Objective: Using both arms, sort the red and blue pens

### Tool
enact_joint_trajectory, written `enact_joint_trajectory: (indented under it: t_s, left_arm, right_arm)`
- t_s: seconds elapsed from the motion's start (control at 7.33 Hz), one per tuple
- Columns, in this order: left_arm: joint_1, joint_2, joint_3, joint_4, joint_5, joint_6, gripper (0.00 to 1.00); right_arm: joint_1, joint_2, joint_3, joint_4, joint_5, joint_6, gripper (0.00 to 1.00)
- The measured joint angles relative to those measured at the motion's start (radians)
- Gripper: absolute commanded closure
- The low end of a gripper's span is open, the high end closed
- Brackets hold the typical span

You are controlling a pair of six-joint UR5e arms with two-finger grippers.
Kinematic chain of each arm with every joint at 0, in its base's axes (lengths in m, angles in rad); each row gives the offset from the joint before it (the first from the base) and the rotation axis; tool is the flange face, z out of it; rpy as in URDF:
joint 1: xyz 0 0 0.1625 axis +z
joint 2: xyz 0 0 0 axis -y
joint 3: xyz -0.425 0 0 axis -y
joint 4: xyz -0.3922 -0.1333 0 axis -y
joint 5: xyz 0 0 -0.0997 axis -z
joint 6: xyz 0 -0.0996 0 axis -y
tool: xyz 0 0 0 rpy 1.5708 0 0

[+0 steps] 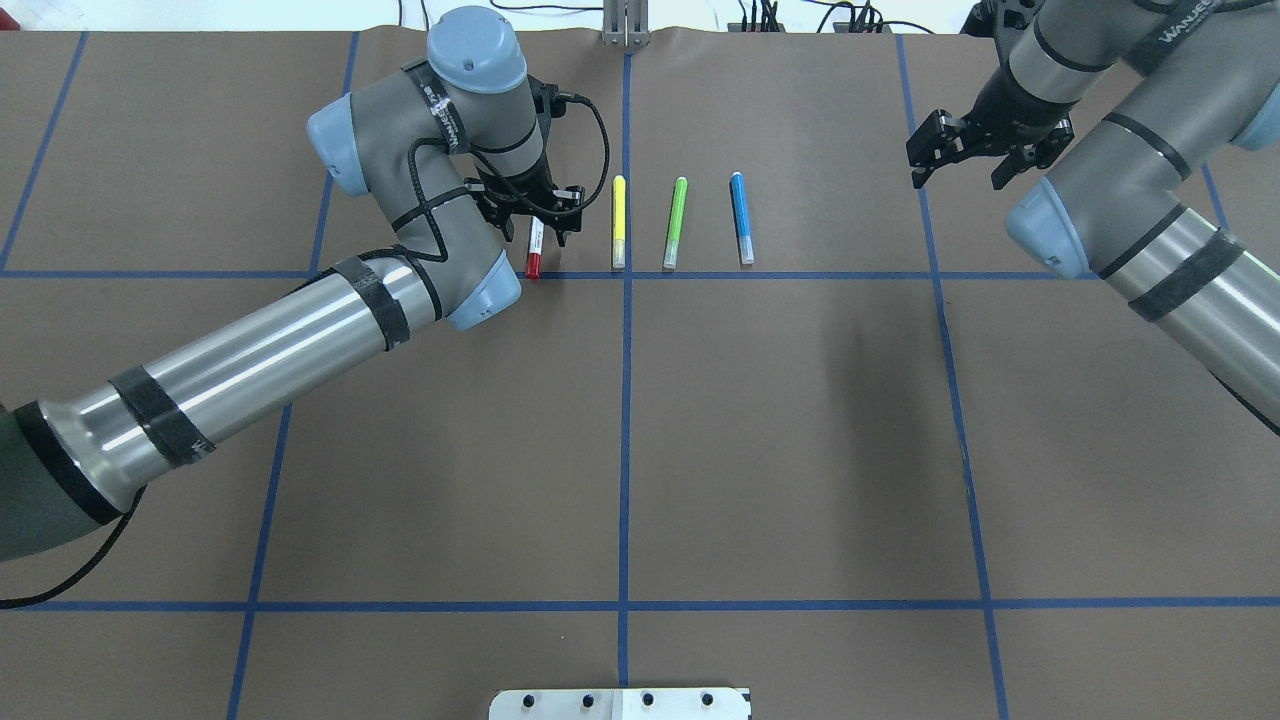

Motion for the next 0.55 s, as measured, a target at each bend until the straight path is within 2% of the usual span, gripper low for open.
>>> enact_joint_trajectory:
  t_s: [0.27, 0.55]
  left_arm:
    - [0.007, 0.001, 0.011, -0.006, 0.000, 0.000, 0.53]
    - [0.008, 0.001, 0.011, -0.007, 0.000, 0.000, 0.60]
  right_arm:
    - [-0.001, 0.003, -0.003, 0.000, 0.000, 0.000, 0.00]
    - [-0.001, 0.004, -0.007, 0.000, 0.001, 0.000, 0.00]
